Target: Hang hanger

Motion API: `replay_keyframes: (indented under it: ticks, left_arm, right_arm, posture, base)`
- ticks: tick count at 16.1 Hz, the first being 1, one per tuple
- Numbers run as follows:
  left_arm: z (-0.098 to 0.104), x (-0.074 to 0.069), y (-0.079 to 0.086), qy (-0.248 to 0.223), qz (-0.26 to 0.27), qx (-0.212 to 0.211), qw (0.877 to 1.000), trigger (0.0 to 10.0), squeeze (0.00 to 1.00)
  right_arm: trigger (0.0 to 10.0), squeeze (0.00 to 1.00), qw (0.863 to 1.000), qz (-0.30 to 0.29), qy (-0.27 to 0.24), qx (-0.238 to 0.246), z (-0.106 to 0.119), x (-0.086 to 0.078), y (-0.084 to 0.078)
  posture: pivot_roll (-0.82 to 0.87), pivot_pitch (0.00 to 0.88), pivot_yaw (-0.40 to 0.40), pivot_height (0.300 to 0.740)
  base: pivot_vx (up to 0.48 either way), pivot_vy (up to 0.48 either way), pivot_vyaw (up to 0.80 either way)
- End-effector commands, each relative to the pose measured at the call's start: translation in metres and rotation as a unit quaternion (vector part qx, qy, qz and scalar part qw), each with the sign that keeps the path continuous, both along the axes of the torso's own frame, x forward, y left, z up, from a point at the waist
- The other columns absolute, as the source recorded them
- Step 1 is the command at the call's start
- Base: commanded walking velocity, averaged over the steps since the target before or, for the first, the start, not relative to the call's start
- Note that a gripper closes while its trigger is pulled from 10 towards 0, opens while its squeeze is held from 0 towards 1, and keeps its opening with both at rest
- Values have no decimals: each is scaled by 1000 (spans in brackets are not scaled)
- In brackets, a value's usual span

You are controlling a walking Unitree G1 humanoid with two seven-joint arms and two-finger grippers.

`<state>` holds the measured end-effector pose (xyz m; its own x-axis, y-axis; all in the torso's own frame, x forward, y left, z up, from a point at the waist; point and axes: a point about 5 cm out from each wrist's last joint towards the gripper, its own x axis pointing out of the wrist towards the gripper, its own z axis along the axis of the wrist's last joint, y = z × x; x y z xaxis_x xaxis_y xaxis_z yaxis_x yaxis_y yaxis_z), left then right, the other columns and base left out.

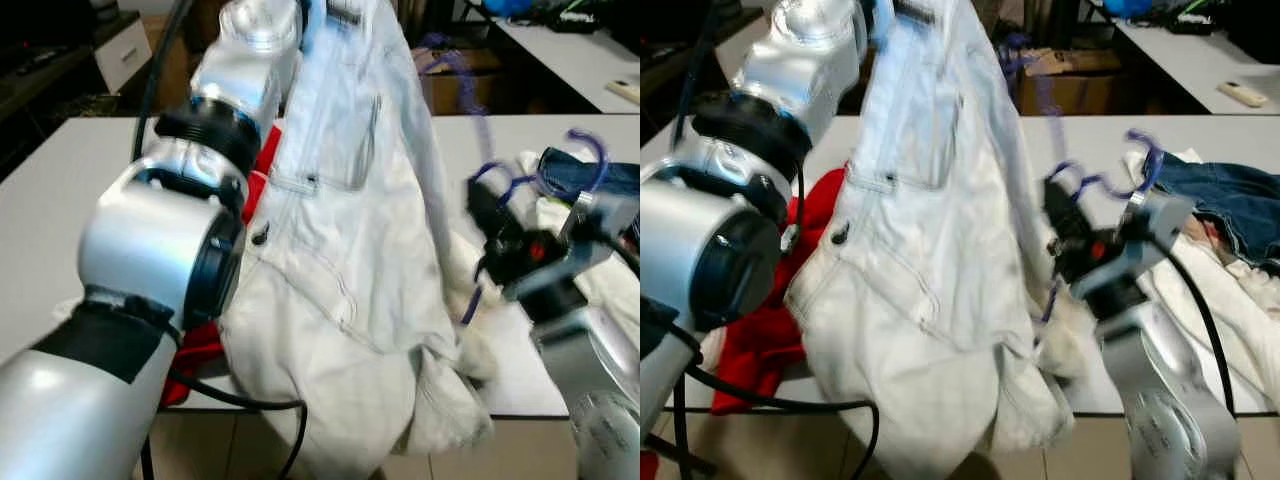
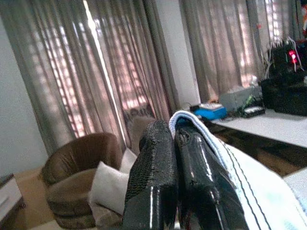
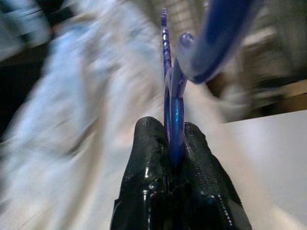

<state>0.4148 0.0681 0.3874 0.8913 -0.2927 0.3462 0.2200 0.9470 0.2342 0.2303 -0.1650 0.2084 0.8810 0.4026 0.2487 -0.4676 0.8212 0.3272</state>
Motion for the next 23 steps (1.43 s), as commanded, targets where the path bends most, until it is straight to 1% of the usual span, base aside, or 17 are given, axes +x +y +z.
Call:
replay_keyframes:
  ticks: [1, 4, 5, 7, 8, 9, 10, 11, 13, 14, 15, 17, 18, 19, 20, 21, 23]
  left_arm:
    - [12, -2, 7, -21, 16, -16, 1000, 10000, 0]
    - [17, -2, 10, -26, 26, -21, 999, 10000, 0]
    - [19, -2, 13, -30, 35, -24, 999, 10000, 0]
    - [20, -2, 15, -32, 38, -27, 998, 10000, 0]
    - [20, -2, 15, -33, 37, -26, 998, 10000, 0]
    - [20, -2, 15, -33, 33, -24, 999, 10000, 0]
    - [20, -2, 14, -33, 32, -23, 999, 10000, 0]
    - [19, -2, 13, -33, 28, -21, 999, 10000, 0]
    - [21, -3, 8, -34, 5, -24, 999, 10000, 0]
    - [21, -4, 6, -35, -2, -25, 999, 10000, 0]
    - [22, -6, -5, -31, -48, -33, 998, 10000, 0]
    - [26, -14, -28, -33, -130, -38, 990, 10000, 0]
    - [30, -17, -33, -35, -152, -46, 987, 10000, 0]
    - [41, -22, -37, -42, -186, -66, 979, 10000, 0]
    - [61, -31, -39, -57, -229, -94, 967, 10000, 0]
    - [67, -34, -37, -64, -237, -102, 964, 10000, 0]
    - [94, -42, -25, -86, -253, -142, 953, 10000, 0]
  right_arm:
    - [10000, 0, 999, 51, -5, 9, 4, -7, 9]
    - [10000, 0, 994, 110, 18, 9, -4, -21, 11]
    - [10000, 0, 990, 139, 40, -4, -10, -29, 9]
    - [10000, 0, 981, 167, 83, -49, -25, -41, 1]
    - [10000, 0, 979, 168, 91, -64, -26, -43, -5]
    - [10000, 0, 972, 181, 106, -101, -28, -50, -16]
    - [10000, 0, 970, 185, 110, -113, -29, -52, -19]
    - [10000, 0, 963, 197, 123, -138, -30, -56, -26]
    - [10000, 0, 949, 229, 130, -174, -26, -62, -37]
    - [10000, 0, 947, 234, 130, -177, -25, -63, -38]
    - [10000, 0, 942, 244, 129, -191, -21, -63, -40]
    - [10000, 0, 933, 226, 136, -244, -23, -56, -44]
    - [10000, 0, 933, 208, 138, -261, -24, -51, -47]
    - [10000, 0, 934, 167, 147, -281, -26, -43, -55]
    - [10000, 0, 934, 125, 142, -303, -22, -34, -66]
    - [10000, 0, 933, 109, 141, -312, -20, -31, -71]
    - [10000, 0, 930, 40, 140, -337, -10, -18, -90]
  posture:
    - [-161, 0, 71, 740]
    - [-156, 0, 69, 740]
    - [-156, 0, 69, 740]
    - [-156, 0, 72, 740]
    - [-156, 0, 72, 740]
    - [-156, 0, 72, 740]
    - [-156, 0, 72, 740]
    - [-156, 0, 70, 740]
    - [-156, 0, 70, 740]
    - [-156, 0, 70, 740]
    - [-154, 0, 66, 740]
    - [-156, 0, 67, 740]
    - [-156, 0, 67, 740]
    - [-156, 0, 69, 740]
    - [-155, 0, 68, 740]
    - [-155, 0, 68, 740]
    - [-146, 0, 62, 740]
  base:
    - [0, 0, 0]
    - [0, 0, 0]
    - [0, 0, 0]
    - [0, 0, 0]
    - [0, 0, 0]
    - [0, 0, 0]
    - [0, 0, 0]
    - [0, 0, 0]
    - [0, 0, 0]
    - [0, 0, 0]
    - [0, 0, 0]
    - [0, 0, 0]
    - [0, 0, 0]
    - [0, 0, 0]
    - [0, 0, 0]
    - [0, 0, 0]
    - [0, 0, 0]
